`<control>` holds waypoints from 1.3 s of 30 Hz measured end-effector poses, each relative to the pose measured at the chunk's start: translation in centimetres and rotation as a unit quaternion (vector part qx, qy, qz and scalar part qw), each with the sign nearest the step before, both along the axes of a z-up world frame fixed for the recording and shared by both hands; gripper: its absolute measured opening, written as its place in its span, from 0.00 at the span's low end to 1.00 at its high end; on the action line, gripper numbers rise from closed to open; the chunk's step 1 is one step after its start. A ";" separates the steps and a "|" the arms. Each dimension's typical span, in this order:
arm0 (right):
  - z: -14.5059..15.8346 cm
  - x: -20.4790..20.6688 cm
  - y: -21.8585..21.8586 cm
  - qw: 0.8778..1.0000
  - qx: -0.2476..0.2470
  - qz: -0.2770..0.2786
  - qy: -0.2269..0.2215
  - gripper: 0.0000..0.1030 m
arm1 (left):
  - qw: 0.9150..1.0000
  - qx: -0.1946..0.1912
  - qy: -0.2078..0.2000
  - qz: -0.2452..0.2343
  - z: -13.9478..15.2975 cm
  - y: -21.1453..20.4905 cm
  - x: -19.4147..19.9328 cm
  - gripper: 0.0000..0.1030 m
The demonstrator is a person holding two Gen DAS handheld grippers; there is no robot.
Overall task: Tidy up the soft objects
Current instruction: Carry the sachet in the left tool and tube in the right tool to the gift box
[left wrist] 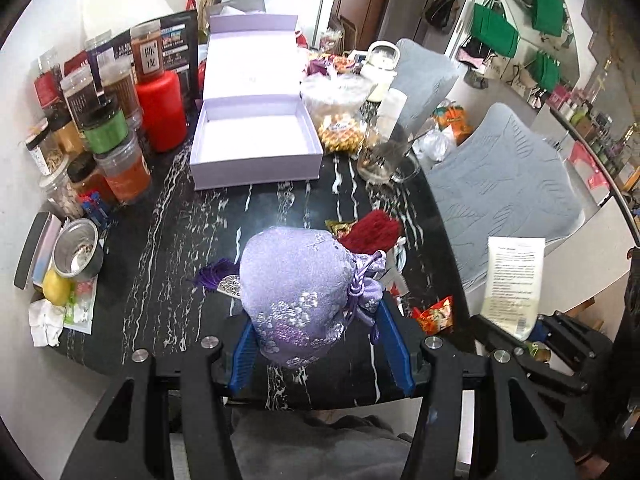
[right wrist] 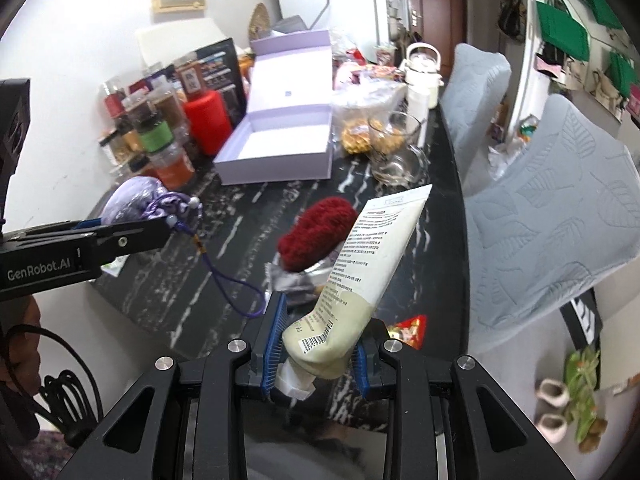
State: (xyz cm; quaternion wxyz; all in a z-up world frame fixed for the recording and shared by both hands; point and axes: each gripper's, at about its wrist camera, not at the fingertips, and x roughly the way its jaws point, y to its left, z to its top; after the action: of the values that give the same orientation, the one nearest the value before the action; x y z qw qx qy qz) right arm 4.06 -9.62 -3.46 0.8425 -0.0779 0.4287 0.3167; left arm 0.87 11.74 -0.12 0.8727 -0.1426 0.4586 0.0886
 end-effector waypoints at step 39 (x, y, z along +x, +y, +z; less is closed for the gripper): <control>6.4 9.3 16.4 0.995 0.020 0.072 -0.065 0.28 | 0.998 0.016 -0.060 -0.010 6.2 13.8 10.1 0.53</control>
State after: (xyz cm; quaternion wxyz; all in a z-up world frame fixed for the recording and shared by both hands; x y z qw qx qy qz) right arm 13.33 6.75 2.92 0.8448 -0.1120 0.3600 0.3796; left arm 10.96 25.51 6.06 0.9016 -0.1294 0.4053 0.0785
